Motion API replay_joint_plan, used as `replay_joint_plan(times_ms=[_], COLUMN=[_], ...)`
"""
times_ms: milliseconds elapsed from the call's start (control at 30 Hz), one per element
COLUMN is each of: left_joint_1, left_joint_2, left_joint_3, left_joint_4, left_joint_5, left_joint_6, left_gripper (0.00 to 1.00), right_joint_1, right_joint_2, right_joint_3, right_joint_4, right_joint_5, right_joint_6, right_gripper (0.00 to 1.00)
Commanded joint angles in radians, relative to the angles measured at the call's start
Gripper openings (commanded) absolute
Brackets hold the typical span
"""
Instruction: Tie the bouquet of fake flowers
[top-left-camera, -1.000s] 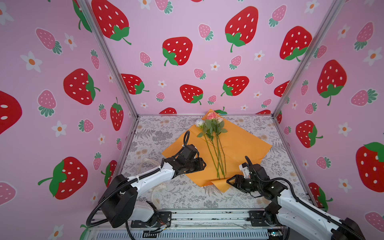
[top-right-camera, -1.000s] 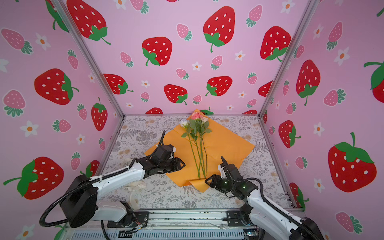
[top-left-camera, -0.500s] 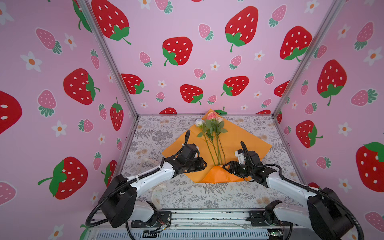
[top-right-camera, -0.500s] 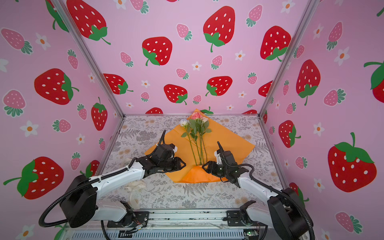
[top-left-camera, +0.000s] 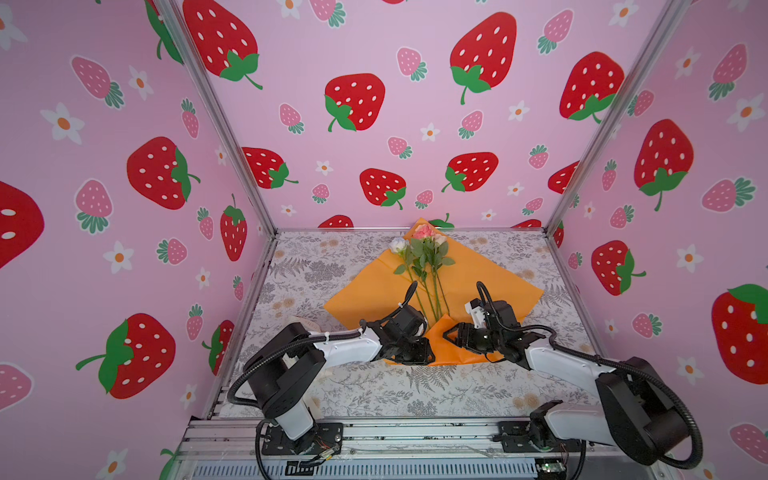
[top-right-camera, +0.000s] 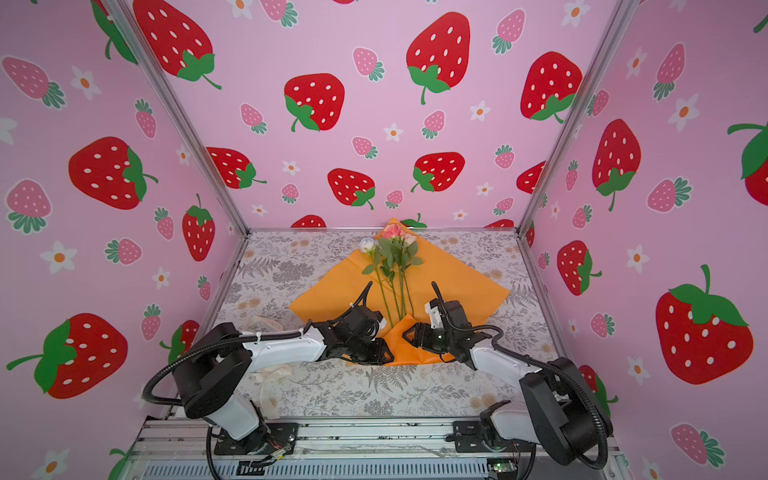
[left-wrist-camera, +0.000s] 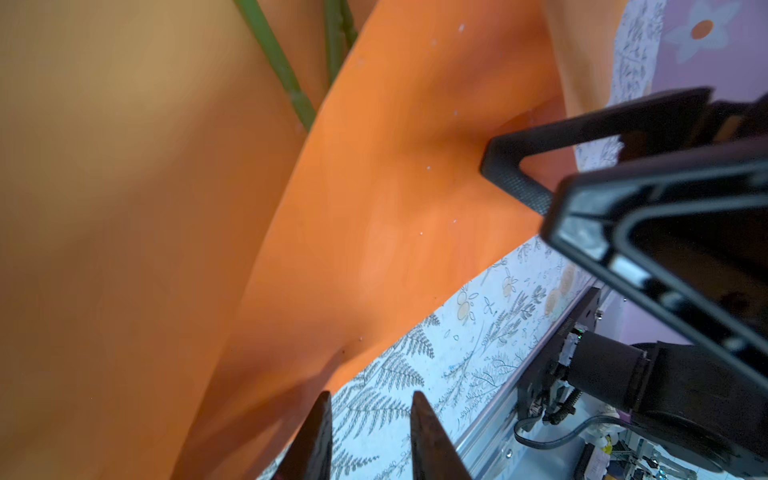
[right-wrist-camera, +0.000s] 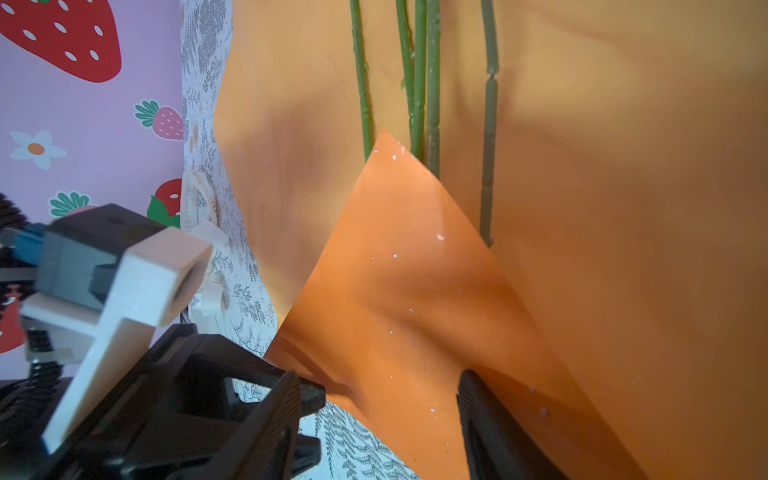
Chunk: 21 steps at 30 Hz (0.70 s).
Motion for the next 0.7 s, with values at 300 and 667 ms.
replay_joint_plan(times_ms=[300,667], left_joint_1=[0.004,0.007], left_joint_2=[0.052,0.036], left_joint_3=[0.006,0.007], left_joint_4=[0.005,-0.010], left_joint_5=[-0.099,-0.102], left_joint_6=[-0.050,-0.048], left_gripper=[0.32,0.32], right_joint_1=[-0.005,-0.005], right_joint_2=[-0.286,-0.309], right_joint_3=[0.022,-0.044], right_joint_4=[-0.340,-0.504], right_joint_5=[0.097,0.163], right_joint_6=[-0.055,-0.097], right_gripper=[0.54,0.16])
